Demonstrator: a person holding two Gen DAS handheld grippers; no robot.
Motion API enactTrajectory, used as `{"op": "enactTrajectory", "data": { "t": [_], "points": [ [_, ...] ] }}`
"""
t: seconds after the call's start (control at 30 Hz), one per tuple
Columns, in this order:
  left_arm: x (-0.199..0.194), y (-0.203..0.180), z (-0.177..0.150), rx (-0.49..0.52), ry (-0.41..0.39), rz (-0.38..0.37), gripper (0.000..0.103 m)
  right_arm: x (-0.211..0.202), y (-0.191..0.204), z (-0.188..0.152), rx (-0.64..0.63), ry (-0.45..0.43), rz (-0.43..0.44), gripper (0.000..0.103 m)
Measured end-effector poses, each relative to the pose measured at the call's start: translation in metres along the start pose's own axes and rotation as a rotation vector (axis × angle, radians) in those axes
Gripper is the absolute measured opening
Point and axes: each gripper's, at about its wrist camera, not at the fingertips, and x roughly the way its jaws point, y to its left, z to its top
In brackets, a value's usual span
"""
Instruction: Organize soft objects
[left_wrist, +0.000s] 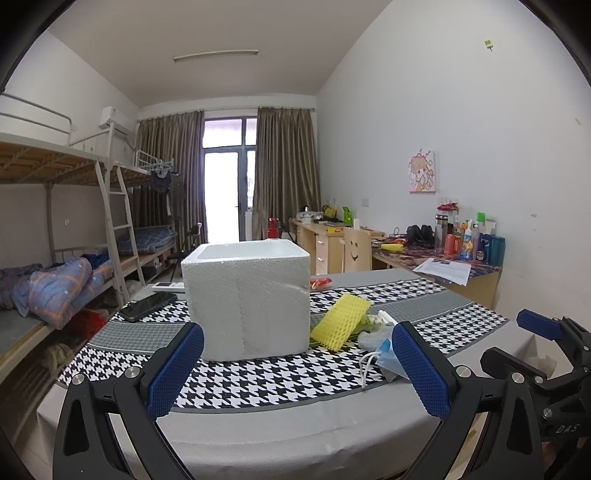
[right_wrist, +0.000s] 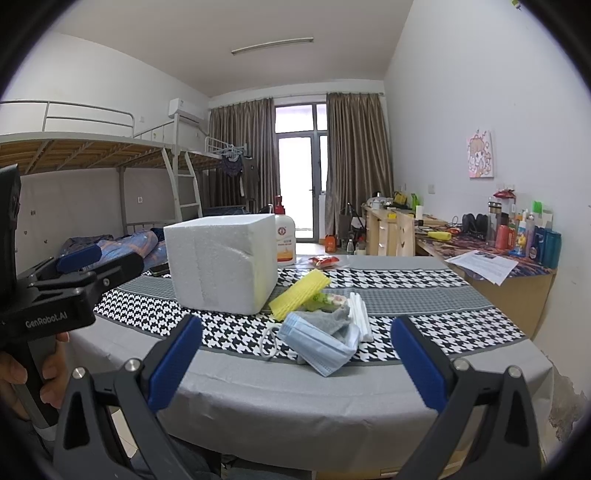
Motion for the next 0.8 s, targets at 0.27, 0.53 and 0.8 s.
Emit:
{"op": "enactTrajectory", "data": {
  "t": [0.27,0.53,0.8],
  "points": [
    [0.001,-0.001,0.0,0.008,0.005,0.01,0.102,0.003,0.0,-0.001,-0.003,0.006,-0.001,0.103],
    [0.002,-0.001,0.001,0.008,0.011,0.017,0.102,0.004,0.002,-0.002,-0.007,0.009,-0.001,0.103],
    [0.009,0.002,0.0,-0.001,0.026,0.004,0.102,0.007,0.0,0.0,-0.006,0.007,-0.008,0.103]
  ]
}}
